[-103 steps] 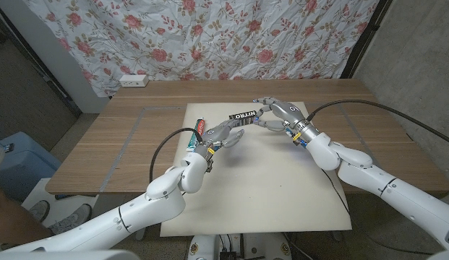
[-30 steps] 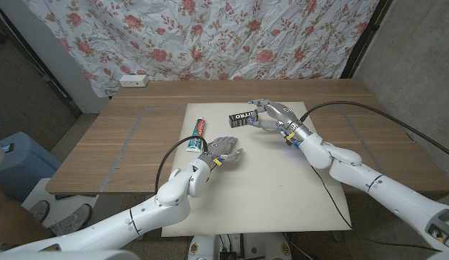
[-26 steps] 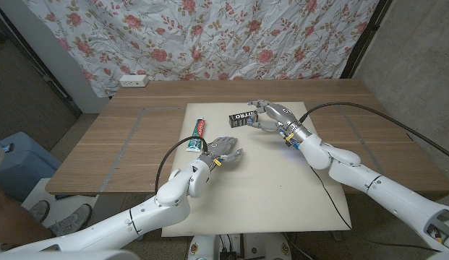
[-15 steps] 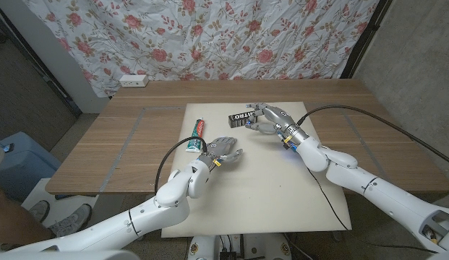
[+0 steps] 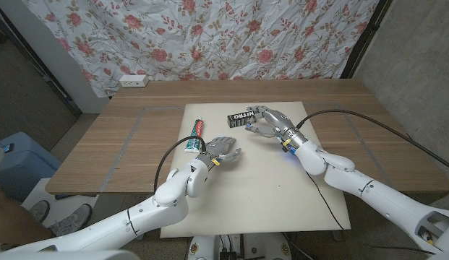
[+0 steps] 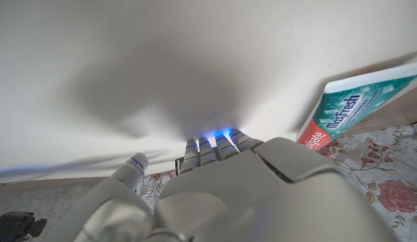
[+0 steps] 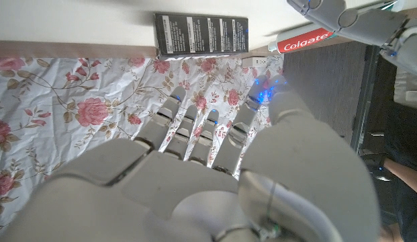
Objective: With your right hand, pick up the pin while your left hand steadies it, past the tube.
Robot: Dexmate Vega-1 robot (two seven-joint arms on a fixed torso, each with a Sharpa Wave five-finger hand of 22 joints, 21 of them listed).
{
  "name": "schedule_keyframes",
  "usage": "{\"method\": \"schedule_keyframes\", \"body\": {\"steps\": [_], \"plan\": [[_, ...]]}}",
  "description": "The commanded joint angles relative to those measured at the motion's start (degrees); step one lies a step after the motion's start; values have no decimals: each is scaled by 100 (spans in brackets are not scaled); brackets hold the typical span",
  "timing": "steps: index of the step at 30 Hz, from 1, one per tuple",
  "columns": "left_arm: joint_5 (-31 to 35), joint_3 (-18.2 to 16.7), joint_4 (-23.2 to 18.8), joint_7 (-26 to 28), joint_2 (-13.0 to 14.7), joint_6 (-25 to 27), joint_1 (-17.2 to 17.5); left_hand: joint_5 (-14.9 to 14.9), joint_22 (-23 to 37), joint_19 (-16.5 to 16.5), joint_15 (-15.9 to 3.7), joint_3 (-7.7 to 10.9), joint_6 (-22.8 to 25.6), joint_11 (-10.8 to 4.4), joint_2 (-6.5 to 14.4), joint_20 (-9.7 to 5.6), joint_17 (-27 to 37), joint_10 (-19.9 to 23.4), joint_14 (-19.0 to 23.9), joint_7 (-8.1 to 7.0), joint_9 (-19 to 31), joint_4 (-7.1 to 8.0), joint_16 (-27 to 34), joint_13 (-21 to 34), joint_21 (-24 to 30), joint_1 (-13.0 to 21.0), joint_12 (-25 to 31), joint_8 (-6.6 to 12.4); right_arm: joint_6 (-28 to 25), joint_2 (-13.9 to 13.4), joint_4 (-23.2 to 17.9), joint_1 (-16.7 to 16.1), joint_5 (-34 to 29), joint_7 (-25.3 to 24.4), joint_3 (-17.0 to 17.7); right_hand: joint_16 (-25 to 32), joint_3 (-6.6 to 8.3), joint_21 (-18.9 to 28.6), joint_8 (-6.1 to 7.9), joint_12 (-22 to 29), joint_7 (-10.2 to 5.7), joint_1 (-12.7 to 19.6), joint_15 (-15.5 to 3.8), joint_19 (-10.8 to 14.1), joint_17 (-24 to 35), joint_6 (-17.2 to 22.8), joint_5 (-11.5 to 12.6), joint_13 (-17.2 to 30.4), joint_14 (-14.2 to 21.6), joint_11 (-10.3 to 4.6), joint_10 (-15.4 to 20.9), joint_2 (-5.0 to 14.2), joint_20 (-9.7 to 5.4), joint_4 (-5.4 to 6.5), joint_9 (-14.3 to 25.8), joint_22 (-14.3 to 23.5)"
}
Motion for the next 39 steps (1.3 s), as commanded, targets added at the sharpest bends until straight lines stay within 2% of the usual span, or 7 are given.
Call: {"method": "schedule_keyframes", "body": {"steps": [1, 7, 18, 39], "plan": [[24, -18, -17, -80, 27, -34, -28, 36, 6, 1, -280, -39, 39, -21, 738, -421, 19, 25, 38, 6, 17, -5, 6, 15, 48, -31, 28, 25, -83, 62, 161, -24, -49, -189, -88, 27, -28, -26, -14, 27, -46, 22, -246, -66, 22, 108, -18, 29, 93, 6, 126, 16, -16, 2, -3, 18], [17, -17, 23, -102, -3, -76, -63, 38, 5, 8, -280, -50, 44, -23, 739, -423, 18, 29, 39, 1, 18, -7, 4, 16, 52, -30, 28, 21, -123, 72, 229, -2, -134, -301, -142, 56, -45, -84, -28, 65, -50, 45, -307, -269, 2, 127, -18, 28, 206, -35, 269, -8, 13, -9, -11, 12], [36, 0, 50, -173, -7, -116, -106, 42, 2, 18, -279, -71, 51, -45, 742, -427, 16, 23, 40, -14, 18, -12, 0, 16, 56, -24, 21, 12, -103, 60, 414, 104, -227, -341, -285, 138, -75, -55, -50, 96, -55, 131, -252, -318, -115, 179, -14, 21, 609, -53, 465, -91, -6, -40, -18, 1], [-9, -5, 93, -257, -22, -112, -127, 54, -5, 32, -294, -99, 66, -63, 752, -441, 14, 13, 33, -51, 19, -19, -10, 17, 61, -14, 14, 0, -294, 1, 440, 127, -147, -108, -399, 118, -89, -48, -81, 70, -54, 142, -256, -347, -188, 192, -10, 16, 681, -49, 499, -71, -25, -5, -25, -4]]}}
